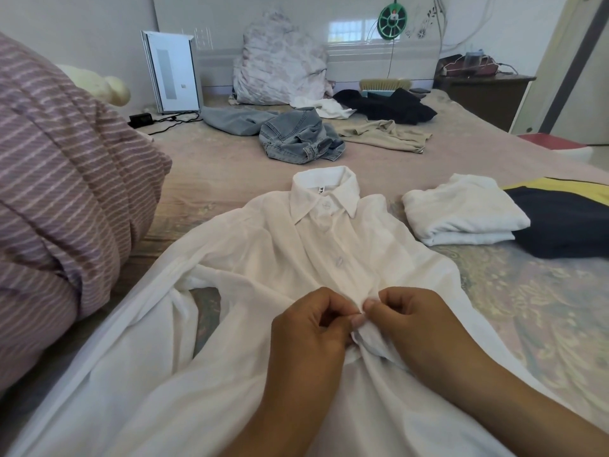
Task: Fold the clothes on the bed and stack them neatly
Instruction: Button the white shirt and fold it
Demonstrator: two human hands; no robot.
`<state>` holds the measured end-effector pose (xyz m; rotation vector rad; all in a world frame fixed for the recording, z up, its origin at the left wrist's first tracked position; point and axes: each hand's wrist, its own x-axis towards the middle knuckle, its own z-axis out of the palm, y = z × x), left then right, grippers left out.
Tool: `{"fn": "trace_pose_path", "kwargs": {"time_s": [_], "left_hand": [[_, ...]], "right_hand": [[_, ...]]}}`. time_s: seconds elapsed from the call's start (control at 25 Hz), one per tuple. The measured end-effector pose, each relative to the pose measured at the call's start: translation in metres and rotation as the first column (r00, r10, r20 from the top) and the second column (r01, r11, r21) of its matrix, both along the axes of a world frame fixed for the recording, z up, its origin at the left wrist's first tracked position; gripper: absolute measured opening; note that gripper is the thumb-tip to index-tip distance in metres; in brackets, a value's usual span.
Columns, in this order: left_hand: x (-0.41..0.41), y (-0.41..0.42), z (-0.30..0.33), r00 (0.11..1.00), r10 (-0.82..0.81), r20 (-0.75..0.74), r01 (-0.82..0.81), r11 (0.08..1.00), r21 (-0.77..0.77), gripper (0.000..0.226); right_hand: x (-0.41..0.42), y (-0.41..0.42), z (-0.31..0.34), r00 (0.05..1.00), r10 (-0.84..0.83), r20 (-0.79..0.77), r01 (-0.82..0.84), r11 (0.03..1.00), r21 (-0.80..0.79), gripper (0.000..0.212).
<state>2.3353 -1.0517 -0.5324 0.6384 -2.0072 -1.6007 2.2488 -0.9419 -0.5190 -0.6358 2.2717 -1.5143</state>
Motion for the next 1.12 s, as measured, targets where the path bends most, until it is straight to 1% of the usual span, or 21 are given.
{"fn": "trace_pose_path", "kwargs": {"time_s": [0.12,0.28,0.36,0.44,0.52,0.6,0.76,0.96,1.04,1.08,1.12], "left_hand": [[0.0,0.002,-0.001,0.999,0.005,-0.032,-0.001,0.991,0.132,0.013],[0.003,0.0,-0.004,0.999,0.018,-0.042,-0.013,0.993,0.12,0.015],[0.003,-0.001,-0.004,0.999,0.008,-0.052,-0.002,0.993,0.118,0.014],[0.002,0.0,-0.004,0.999,0.011,-0.046,-0.005,0.993,0.118,0.014],[0.0,0.0,-0.004,0.999,0.017,-0.041,-0.011,0.99,0.141,0.013],[-0.001,0.0,-0.004,0.999,0.028,-0.042,-0.019,0.98,0.199,0.011],[-0.003,-0.002,-0.004,0.999,0.038,-0.012,-0.031,0.925,0.378,0.008],[-0.005,-0.007,-0.003,0.997,-0.065,0.045,0.035,0.872,0.489,0.016],[-0.006,-0.01,0.002,0.99,-0.117,0.074,0.055,0.824,0.564,0.019],[-0.007,-0.013,0.005,0.984,-0.158,0.086,0.069,0.774,0.629,0.019],[-0.007,-0.017,0.009,0.974,-0.209,0.088,0.085,0.698,0.711,0.017]], "right_hand": [[0.0,0.003,-0.001,0.999,0.012,0.037,-0.011,0.999,-0.04,0.047],[0.001,0.004,0.004,0.98,0.061,0.188,-0.037,0.991,-0.125,0.017],[0.001,0.004,0.004,0.96,0.059,0.273,-0.013,0.985,-0.171,0.015],[0.0,0.004,0.003,0.952,0.03,0.304,0.021,0.986,-0.164,0.017],[0.0,0.003,0.003,0.959,0.012,0.282,0.028,0.99,-0.139,0.022],[0.0,0.003,0.002,0.969,0.011,0.245,0.02,0.992,-0.124,0.027],[-0.003,0.002,0.002,0.983,0.012,0.182,0.011,0.992,-0.124,0.026],[-0.004,0.001,0.002,0.991,0.05,0.122,-0.031,0.987,-0.155,0.022],[-0.007,0.003,0.004,0.992,0.092,0.086,-0.077,0.984,-0.162,0.025],[-0.01,0.004,0.004,0.991,0.121,0.05,-0.112,0.982,-0.152,0.029],[-0.011,0.004,0.006,0.99,0.144,0.001,-0.143,0.982,-0.126,0.034]]}}
